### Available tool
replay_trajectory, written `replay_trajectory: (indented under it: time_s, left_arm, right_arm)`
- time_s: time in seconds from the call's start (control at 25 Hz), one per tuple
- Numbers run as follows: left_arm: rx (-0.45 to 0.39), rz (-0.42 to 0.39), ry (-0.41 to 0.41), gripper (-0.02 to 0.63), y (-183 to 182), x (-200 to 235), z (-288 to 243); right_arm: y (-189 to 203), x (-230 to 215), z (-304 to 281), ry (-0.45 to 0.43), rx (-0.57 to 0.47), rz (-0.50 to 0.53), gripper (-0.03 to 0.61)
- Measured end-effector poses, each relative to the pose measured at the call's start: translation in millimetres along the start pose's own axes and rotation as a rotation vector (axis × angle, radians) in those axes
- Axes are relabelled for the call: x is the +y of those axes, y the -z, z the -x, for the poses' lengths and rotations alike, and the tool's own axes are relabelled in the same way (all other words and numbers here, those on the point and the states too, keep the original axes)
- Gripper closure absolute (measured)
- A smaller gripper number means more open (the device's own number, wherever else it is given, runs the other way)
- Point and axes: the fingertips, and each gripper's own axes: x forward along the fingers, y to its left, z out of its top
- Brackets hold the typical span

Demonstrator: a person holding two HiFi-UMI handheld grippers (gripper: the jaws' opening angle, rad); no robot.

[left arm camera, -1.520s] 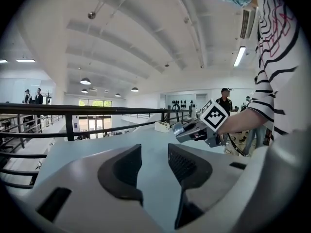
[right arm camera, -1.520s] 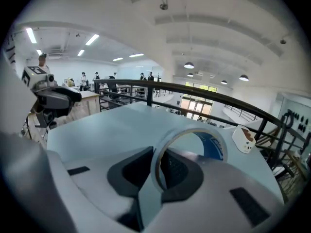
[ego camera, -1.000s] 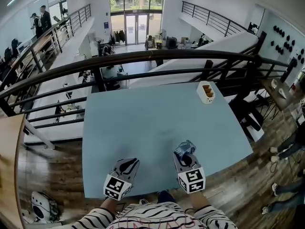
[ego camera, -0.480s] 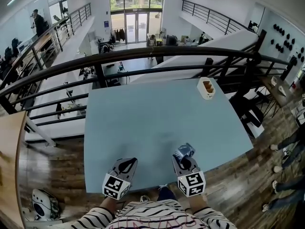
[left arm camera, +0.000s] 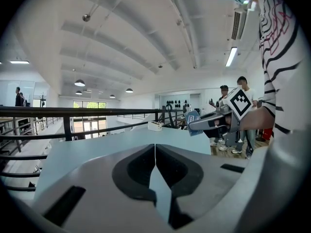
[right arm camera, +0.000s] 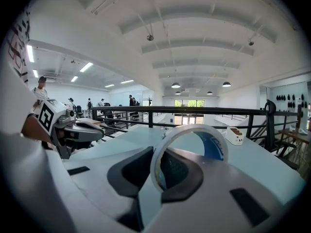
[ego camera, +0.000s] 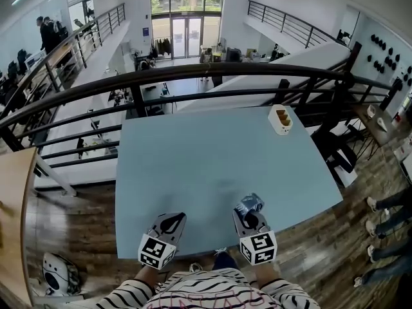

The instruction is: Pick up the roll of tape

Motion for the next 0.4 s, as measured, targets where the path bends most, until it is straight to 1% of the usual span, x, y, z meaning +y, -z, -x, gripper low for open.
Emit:
replay_trajectory:
  time_s: [0.16,0.4]
  left_arm:
    - [0.000,-0.001,-0.007,0.584,1.3,-3.2,2.5]
    - [0.001,0.003,-0.015,0.584,0.5,6.0,3.5]
  right_arm:
    - [1.9,0.3,1.8,-0.003,0.001,0.007,0.517]
    - [-2.0,2.3,-5.2,-0.003,0.004,0.019,0.517]
